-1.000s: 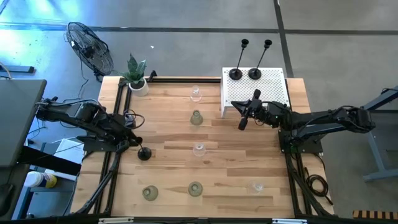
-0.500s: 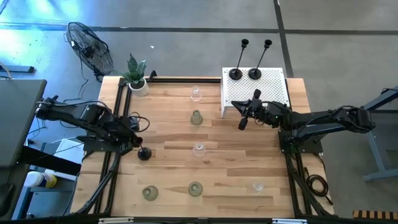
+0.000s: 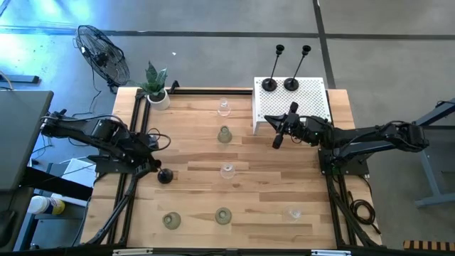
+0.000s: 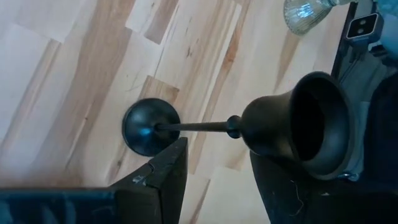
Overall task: Pick & Place candle stick holders
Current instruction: Put the black candle holder on the shelf aligned with the other black candle holder
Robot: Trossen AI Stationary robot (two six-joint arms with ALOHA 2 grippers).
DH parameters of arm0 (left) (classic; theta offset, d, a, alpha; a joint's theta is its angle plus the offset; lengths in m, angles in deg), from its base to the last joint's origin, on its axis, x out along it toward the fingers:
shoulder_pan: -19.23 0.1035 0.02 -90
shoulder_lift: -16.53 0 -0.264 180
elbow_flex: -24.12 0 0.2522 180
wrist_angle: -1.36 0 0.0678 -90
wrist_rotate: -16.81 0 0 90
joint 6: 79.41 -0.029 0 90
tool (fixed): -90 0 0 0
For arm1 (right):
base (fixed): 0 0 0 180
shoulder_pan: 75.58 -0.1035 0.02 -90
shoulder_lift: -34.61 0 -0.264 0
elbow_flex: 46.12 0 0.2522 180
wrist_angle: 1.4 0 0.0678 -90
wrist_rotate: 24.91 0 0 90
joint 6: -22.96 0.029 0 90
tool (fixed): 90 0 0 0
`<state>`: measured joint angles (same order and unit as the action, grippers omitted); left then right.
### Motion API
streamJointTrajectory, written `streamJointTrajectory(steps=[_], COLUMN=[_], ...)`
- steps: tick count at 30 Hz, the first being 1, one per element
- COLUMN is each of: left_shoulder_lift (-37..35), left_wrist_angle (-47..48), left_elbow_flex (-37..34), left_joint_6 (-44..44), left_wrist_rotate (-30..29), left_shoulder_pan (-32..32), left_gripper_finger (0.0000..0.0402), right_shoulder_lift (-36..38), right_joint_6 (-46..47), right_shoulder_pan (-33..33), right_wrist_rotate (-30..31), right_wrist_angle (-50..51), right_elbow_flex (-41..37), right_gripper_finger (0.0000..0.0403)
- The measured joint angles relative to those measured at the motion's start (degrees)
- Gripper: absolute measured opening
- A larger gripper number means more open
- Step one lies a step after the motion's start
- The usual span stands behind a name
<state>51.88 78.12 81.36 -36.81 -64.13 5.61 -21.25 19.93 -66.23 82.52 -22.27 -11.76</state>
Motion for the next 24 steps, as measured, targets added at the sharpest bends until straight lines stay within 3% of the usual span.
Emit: streamJointTrajectory(steps=[16,20,24], left_shoulder_lift=[0.05,0.88,2.2], left_wrist_angle=[11.75,12.61,13.08], left_elbow_flex=[10.99,12.59,14.4], left_joint_6=[-1.59,-2.4,-4.81], left_wrist_rotate=[1.31,2.27,4.48], left_shoulder_pan=[0.0,0.0,0.0], left_gripper_finger=[0.0165,0.0124,0.0042], right_shoulder_lift=[0.0,0.0,0.0], right_joint_6=[0.0,0.01,0.02], right_shoulder_pan=[0.0,0.0,0.0], right_wrist_rotate=[-0.02,-0.02,-0.02], right_wrist_angle=[0.0,0.0,0.0], right_elbow_flex=[0.0,0.0,0.0], right_gripper_finger=[0.0001,0.0001,0.0002])
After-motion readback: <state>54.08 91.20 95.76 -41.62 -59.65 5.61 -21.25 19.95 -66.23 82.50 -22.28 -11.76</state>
